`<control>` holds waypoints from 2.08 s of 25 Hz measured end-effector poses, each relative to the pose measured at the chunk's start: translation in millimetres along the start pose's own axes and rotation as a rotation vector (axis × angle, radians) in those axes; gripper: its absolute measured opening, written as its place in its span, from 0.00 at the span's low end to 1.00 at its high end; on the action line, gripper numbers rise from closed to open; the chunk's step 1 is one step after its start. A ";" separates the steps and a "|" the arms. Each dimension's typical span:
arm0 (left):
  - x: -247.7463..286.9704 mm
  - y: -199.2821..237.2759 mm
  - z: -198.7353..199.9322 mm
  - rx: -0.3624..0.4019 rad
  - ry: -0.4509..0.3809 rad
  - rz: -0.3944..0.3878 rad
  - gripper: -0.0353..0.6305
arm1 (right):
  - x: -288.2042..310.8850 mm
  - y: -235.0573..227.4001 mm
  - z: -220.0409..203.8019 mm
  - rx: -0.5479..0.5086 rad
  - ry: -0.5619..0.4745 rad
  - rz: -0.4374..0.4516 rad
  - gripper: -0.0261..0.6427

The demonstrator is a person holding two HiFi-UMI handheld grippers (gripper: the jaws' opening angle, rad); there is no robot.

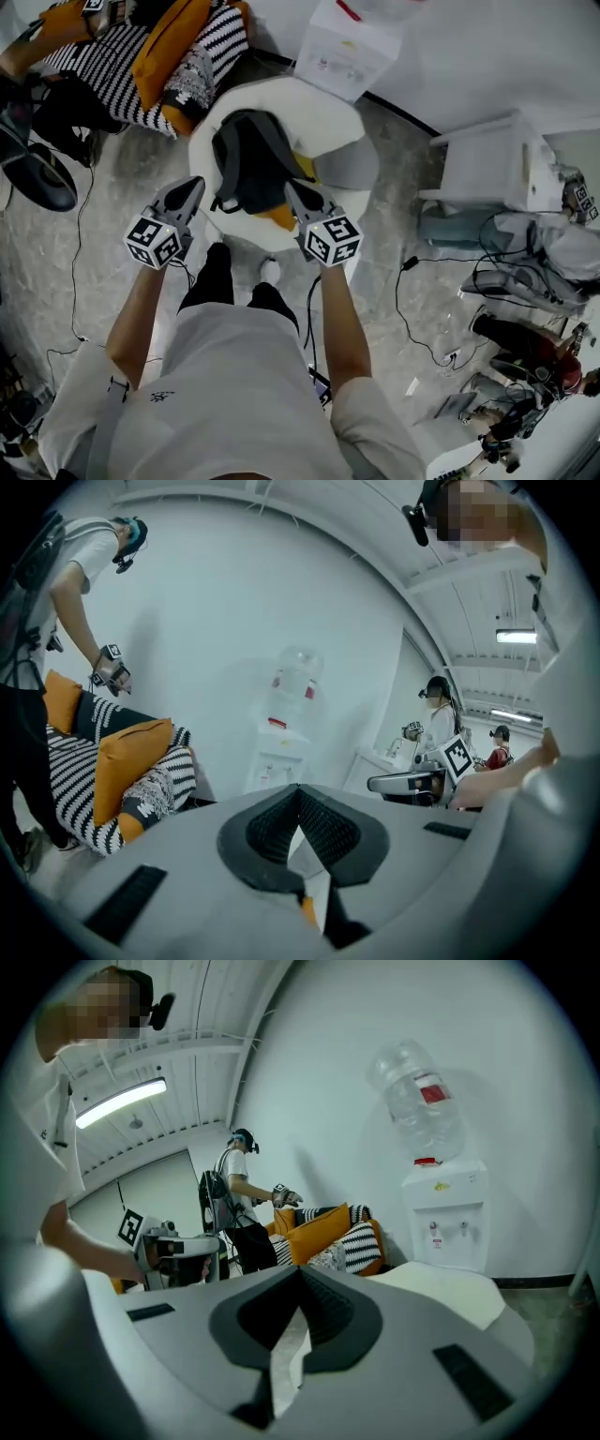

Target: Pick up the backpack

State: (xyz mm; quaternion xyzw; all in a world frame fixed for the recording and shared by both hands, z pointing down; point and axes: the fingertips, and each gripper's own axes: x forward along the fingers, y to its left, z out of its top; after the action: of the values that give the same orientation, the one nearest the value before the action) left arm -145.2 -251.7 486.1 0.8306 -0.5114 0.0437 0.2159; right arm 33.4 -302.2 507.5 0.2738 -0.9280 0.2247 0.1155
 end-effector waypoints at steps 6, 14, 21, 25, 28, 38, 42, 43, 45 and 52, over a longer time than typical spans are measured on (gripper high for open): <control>34.3 43.0 -22.8 -0.010 0.058 0.003 0.06 | 44.7 -28.7 -24.9 0.027 0.048 -0.056 0.05; 71.7 86.0 -62.0 -0.044 0.099 0.000 0.06 | 93.4 -66.7 -59.9 0.025 0.131 -0.100 0.05; 96.3 112.8 -106.9 -0.118 0.159 -0.009 0.06 | 130.1 -96.8 -108.0 0.077 0.189 -0.121 0.05; 110.2 130.4 -135.8 -0.118 0.194 -0.017 0.06 | 146.8 -111.2 -135.1 0.079 0.215 -0.136 0.05; 121.2 143.8 -155.1 -0.121 0.210 -0.022 0.06 | 158.4 -122.0 -153.7 0.077 0.235 -0.138 0.05; 167.6 182.8 -209.1 -0.133 0.241 -0.008 0.06 | 209.6 -169.2 -186.1 0.058 0.265 -0.145 0.05; 183.6 198.1 -228.7 -0.168 0.250 0.020 0.06 | 229.7 -184.4 -199.2 0.026 0.302 -0.137 0.05; 186.8 202.6 -233.9 -0.184 0.250 0.027 0.06 | 235.1 -186.5 -203.3 0.019 0.314 -0.133 0.05; 191.9 211.6 -245.9 -0.207 0.253 0.035 0.06 | 247.2 -189.7 -213.7 0.008 0.334 -0.123 0.05; 210.1 230.7 -284.0 -0.224 0.276 0.040 0.06 | 275.4 -223.9 -232.7 -0.015 0.346 -0.151 0.05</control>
State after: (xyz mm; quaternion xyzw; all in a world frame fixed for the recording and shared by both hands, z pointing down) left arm -204.1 -400.2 876.6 0.7772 -0.4950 0.1041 0.3744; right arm -46.7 -483.9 882.6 0.2991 -0.8728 0.2519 0.2920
